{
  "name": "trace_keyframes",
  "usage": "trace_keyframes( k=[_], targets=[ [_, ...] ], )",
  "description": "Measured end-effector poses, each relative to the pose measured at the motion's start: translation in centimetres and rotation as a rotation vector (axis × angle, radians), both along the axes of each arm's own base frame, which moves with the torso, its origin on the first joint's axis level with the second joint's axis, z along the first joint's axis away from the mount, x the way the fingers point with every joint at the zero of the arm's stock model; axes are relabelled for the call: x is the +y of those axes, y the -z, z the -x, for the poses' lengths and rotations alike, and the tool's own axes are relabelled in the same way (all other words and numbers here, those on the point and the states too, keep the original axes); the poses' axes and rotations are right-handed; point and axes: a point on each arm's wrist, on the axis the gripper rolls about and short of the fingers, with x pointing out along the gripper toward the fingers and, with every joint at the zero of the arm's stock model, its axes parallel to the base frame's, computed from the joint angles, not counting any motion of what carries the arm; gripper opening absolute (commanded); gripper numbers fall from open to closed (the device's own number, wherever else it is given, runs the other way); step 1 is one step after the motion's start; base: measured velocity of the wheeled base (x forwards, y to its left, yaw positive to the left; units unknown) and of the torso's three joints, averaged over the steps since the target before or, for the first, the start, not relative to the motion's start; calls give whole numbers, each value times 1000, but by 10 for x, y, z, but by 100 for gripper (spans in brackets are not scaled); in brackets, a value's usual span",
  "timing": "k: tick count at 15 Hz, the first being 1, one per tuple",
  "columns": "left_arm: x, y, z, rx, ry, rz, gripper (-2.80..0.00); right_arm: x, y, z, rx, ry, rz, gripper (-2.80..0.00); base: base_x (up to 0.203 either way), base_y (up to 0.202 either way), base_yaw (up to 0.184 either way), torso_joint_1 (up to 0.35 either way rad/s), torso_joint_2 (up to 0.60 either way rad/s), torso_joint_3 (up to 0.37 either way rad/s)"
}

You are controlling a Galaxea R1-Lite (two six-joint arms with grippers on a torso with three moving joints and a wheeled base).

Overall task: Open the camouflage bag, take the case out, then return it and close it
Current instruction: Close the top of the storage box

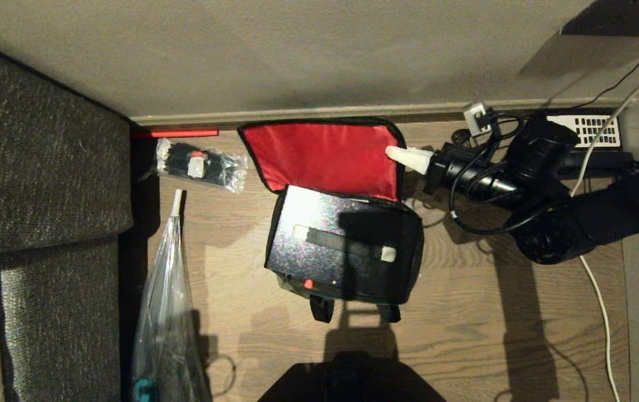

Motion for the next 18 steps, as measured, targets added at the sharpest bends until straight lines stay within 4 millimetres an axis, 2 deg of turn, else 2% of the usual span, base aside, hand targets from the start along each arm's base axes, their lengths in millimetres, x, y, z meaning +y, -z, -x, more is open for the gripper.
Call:
trace_keyframes(
  k=[6, 11, 13, 18],
  targets=[
    [0, 0, 0, 0, 0, 0, -280, -9, -1, 29, 11, 4, 17, -280, 0, 0, 0, 0, 0, 0],
    [0, 0, 0, 0, 0, 0, -280, -16, 23, 42, 77, 37, 56, -280, 0, 0, 0, 0, 0, 0],
    [0, 0, 0, 0, -1, 0, -280, -26, 42, 47, 168, 86, 65, -280, 0, 0, 0, 0, 0, 0],
    [0, 0, 0, 0, 0, 0, -280, -50, 49, 43, 175, 164, 63, -280, 0, 0, 0, 0, 0, 0]
  ],
)
